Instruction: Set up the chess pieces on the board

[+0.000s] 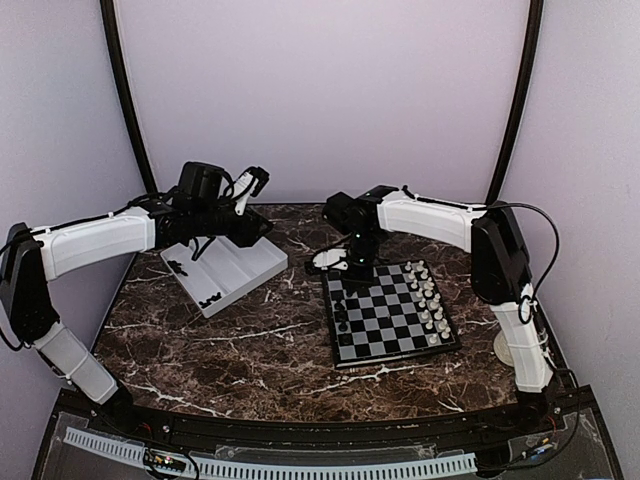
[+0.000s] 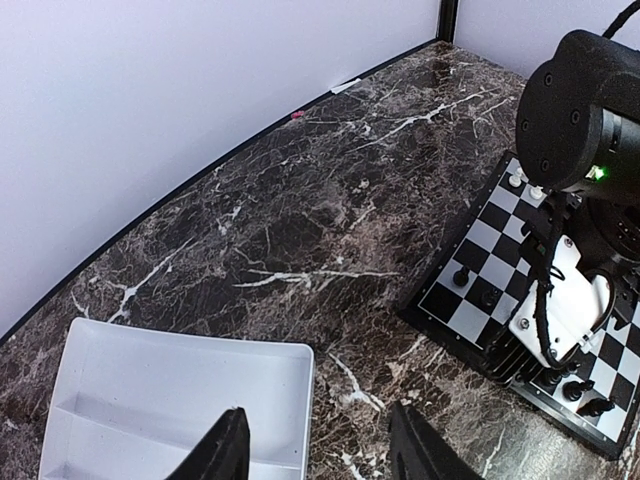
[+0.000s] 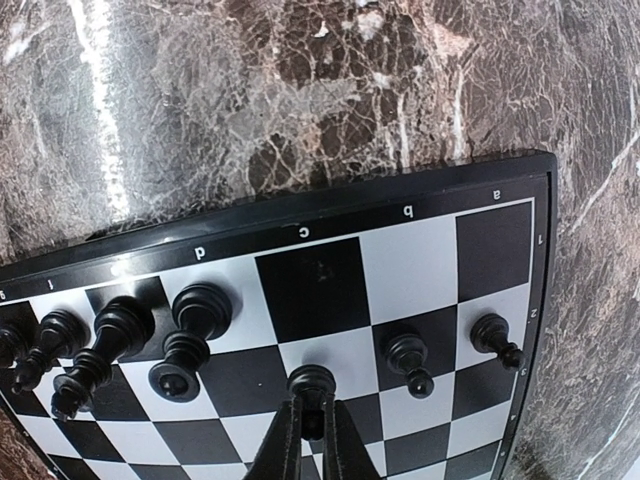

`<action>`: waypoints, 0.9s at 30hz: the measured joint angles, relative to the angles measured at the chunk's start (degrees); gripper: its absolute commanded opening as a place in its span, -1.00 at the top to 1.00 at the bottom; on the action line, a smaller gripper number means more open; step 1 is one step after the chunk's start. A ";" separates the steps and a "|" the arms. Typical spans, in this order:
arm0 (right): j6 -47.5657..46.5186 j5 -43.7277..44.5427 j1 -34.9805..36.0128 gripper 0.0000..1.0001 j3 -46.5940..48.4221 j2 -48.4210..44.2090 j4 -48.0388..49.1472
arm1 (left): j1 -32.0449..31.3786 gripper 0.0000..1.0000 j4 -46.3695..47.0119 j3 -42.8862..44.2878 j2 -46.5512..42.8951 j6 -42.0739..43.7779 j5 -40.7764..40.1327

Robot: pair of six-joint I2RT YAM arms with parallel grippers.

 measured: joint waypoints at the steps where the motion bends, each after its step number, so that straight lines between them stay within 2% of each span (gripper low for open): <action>1: 0.02 0.04 0.00 0.84 0.00 0.02 0.07 | 0.00 -0.01 -0.04 0.00 0.00 0.00 0.00; 27: 0.92 1.31 0.00 0.68 -0.02 0.48 0.70 | 0.00 0.00 -0.81 0.02 0.68 0.00 0.22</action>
